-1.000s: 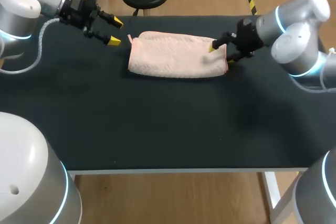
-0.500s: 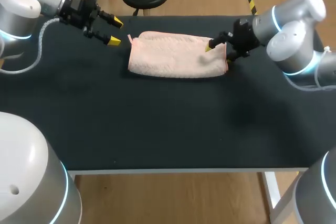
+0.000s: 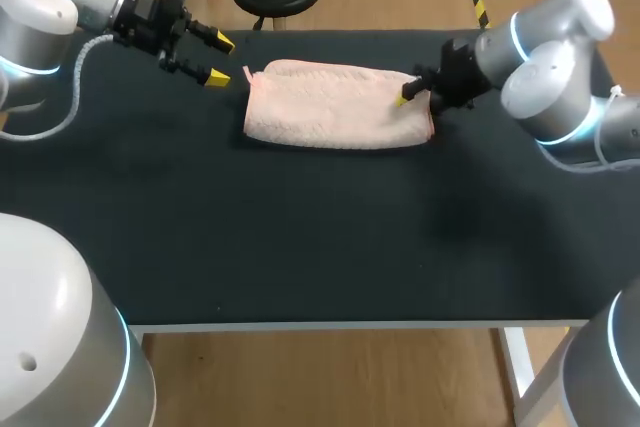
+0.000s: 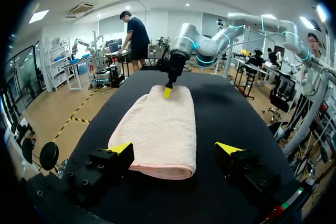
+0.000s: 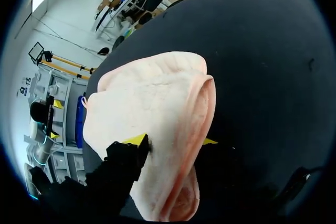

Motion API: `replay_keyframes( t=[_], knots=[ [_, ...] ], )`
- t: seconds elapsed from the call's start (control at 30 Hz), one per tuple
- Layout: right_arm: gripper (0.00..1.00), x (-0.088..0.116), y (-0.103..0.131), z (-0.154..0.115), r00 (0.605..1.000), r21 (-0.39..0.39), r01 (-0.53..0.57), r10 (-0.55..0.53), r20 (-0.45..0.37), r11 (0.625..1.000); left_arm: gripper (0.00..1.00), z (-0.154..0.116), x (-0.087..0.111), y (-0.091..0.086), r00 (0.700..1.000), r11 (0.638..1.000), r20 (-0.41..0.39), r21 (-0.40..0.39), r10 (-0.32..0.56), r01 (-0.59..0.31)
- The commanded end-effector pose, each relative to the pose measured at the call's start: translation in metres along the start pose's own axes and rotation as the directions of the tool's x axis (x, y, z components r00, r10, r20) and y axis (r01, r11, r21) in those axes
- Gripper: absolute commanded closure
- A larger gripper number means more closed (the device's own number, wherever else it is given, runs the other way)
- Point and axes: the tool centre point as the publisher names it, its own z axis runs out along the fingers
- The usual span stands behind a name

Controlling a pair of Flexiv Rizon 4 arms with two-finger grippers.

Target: Fold the towel

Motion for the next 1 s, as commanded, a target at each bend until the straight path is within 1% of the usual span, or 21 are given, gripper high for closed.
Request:
replay_keyframes(
  t=[0.03, 0.17, 0.37, 0.47, 0.53, 0.7, 0.8, 1.0],
  knots=[
    [1.0, 0.006, 0.001, -0.001, 0.999, -0.011, 0.002, -0.002, 0.046, 1.0, 0.0, 0.0, 0.001, 0.0, 1.0, 1.0, 0.002, 0.001, 0.002, -0.002],
    [1.0, 0.016, 0.005, -0.005, 0.995, -0.029, 0.026, -0.023, 0.098, 0.999, 0.0, 0.0, 0.001, 0.0, 1.0, 1.0, 0.002, 0.001, 0.002, -0.002],
    [1.0, 0.04, 0.016, -0.009, 0.987, -0.059, 0.059, -0.05, 0.155, 0.996, 0.0, 0.0, 0.001, 0.0, 1.0, 1.0, 0.002, 0.001, 0.002, -0.002],
    [1.0, 0.055, 0.024, -0.007, 0.982, -0.07, 0.078, -0.064, 0.178, 0.994, 0.0, 0.0, 0.001, 0.0, 1.0, 1.0, 0.002, 0.001, 0.002, -0.002],
    [1.0, 0.067, 0.028, -0.004, 0.978, -0.074, 0.091, -0.075, 0.196, 0.993, 0.0, 0.0, 0.001, 0.0, 1.0, 1.0, 0.002, 0.001, 0.002, -0.002],
    [1.0, 0.106, 0.037, 0.007, 0.971, -0.075, 0.142, -0.124, 0.203, 0.987, 0.0, 0.0, 0.001, 0.0, 1.0, 1.0, 0.002, 0.001, 0.002, -0.002],
    [1.0, 0.135, 0.04, 0.018, 0.968, -0.077, 0.176, -0.158, 0.194, 0.981, 0.0, 0.0, 0.001, 0.0, 1.0, 1.0, 0.002, 0.001, 0.002, -0.002],
    [1.0, 0.178, 0.034, 0.045, 0.961, -0.075, 0.222, -0.205, 0.185, 0.972, 0.0, 0.0, 0.001, 0.0, 1.0, 1.0, 0.002, 0.001, 0.002, -0.002]
  ],
)
